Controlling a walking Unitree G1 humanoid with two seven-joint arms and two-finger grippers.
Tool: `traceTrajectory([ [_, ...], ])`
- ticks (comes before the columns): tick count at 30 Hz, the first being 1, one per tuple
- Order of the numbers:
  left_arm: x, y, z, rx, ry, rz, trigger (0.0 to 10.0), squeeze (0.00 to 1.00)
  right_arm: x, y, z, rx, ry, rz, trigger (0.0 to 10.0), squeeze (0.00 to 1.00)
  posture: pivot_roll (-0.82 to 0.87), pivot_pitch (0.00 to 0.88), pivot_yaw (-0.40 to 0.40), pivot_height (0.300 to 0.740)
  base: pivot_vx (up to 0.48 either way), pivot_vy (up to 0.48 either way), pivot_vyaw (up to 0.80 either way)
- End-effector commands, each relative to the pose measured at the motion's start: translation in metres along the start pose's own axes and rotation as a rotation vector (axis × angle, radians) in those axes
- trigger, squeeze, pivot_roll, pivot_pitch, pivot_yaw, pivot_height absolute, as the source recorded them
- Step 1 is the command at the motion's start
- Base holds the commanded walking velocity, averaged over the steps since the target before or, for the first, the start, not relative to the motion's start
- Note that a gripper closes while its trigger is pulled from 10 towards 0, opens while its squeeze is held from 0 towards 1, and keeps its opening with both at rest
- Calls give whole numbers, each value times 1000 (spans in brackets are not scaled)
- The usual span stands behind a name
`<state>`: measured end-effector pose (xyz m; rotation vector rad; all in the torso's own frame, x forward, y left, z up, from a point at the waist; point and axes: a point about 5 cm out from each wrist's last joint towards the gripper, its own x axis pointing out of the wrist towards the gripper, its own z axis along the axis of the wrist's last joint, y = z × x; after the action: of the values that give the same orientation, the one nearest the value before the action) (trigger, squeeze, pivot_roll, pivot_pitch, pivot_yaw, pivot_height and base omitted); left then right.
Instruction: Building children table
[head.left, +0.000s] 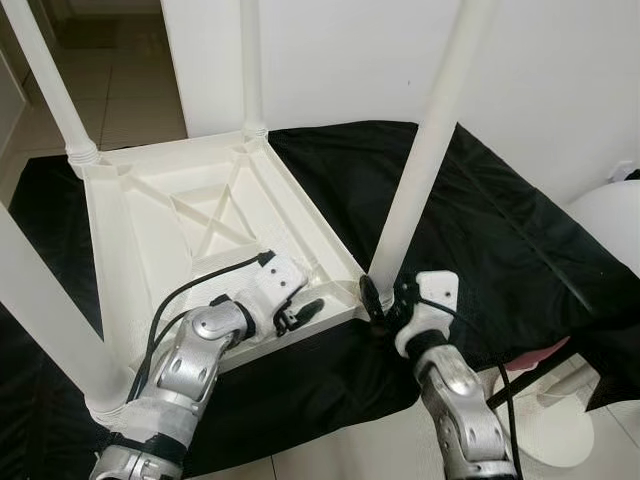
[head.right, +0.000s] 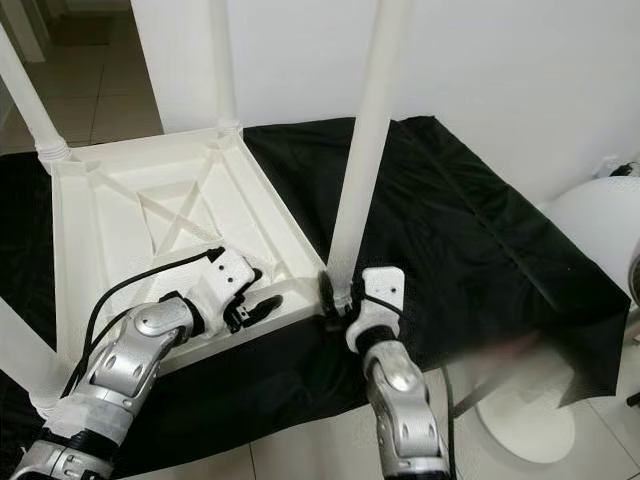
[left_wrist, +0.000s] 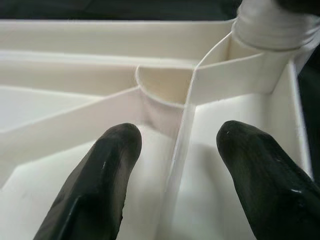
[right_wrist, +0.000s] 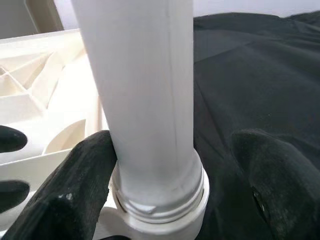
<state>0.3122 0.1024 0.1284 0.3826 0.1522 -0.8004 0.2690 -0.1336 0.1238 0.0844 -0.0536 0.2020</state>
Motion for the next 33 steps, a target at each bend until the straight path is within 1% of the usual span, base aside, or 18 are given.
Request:
traceTrajectory([
  [1, -3, 16, -7, -3, 43, 239, 10000, 0, -5, -7, 1, -2, -18, -3, 10000, 0, -32, 38, -37, 740, 0, 0, 0],
  [3, -5, 21, -9, 3, 57, 245, 10000, 0, -11, -11, -1, -11, -19, 7, 10000, 0, -34, 43, -34, 740, 0, 0, 0],
  [5, -5, 22, -9, 2, 59, 246, 10000, 0, -13, -12, -1, -13, -20, 13, 10000, 0, -34, 43, -34, 740, 0, 0, 0],
  [7, -6, 26, -9, 4, 69, 252, 10000, 0, -20, -11, -4, -22, -28, 52, 10000, 0, -41, 51, -26, 740, 0, 0, 0],
  [9, -6, 26, -9, 4, 69, 252, 10000, 0, -20, -11, -4, -22, -28, 52, 10000, 0, -41, 51, -26, 740, 0, 0, 0],
  [11, -7, 29, -10, 3, 75, 258, 10000, 0, -24, -11, -5, -23, -31, 72, 10000, 0, -41, 53, -24, 740, 0, 0, 0],
  [13, -10, 34, -11, 11, 98, 266, 10000, 0, -32, -10, -9, -16, -31, 124, 10000, 0, -50, 58, -16, 740, 0, 0, 0],
  [15, -11, 37, -12, 17, 119, 267, 10000, 0, -35, -9, -10, -23, -27, 138, 10000, 0, -51, 59, -13, 740, 0, 0, 0],
  [16, -14, 41, -14, 29, 149, 266, 10000, 0, -38, -9, -11, -34, -19, 150, 10000, 0, -53, 61, -8, 740, 0, 0, 0],
  [19, -17, 45, -17, 13, 185, 250, 10000, 0, -39, -11, -13, -39, -13, 148, 10000, 0, -55, 64, -6, 740, 0, 0, 0],
  [20, -17, 45, -17, 13, 185, 250, 10000, 0, -39, -11, -13, -39, -13, 148, 10000, 0, -55, 64, -6, 740, 0, 0, 0],
  [21, -20, 48, -20, 25, 213, 258, 10000, 0, -39, -12, -13, -38, -14, 144, 10000, 0, -57, 65, -3, 740, 0, 0, 0],
  [23, -20, 48, -20, 25, 213, 258, 10000, 0, -39, -12, -13, -38, -14, 144, 10000, 0, -57, 65, -3, 740, 0, 0, 0],
  [24, -26, 53, -25, 41, 274, 266, 10000, 0, -39, -12, -15, -37, -12, 137, 10000, 0, -59, 68, 0, 740, 0, 0, 0],
  [27, -28, 54, -26, 47, 296, 269, 10000, 0, -39, -13, -15, -37, -11, 135, 10000, 0, -59, 68, 0, 740, 0, 0, 0],
  [28, -30, 55, -28, 41, 318, 271, 10000, 0, -40, -13, -16, -36, -10, 135, 10000, 0, -57, 69, 0, 740, 0, 0, 0],
  [32, -35, 55, -30, 22, 345, 255, 10000, 0, -39, -13, -17, -40, -7, 136, 10000, 0, -55, 70, -3, 740, 0, 0, 0],
  [33, -36, 53, -31, 22, 356, 239, 8627, 0, -39, -14, -18, -46, -4, 136, 10000, 0, -55, 70, -3, 740, 0, 0, 0],
])
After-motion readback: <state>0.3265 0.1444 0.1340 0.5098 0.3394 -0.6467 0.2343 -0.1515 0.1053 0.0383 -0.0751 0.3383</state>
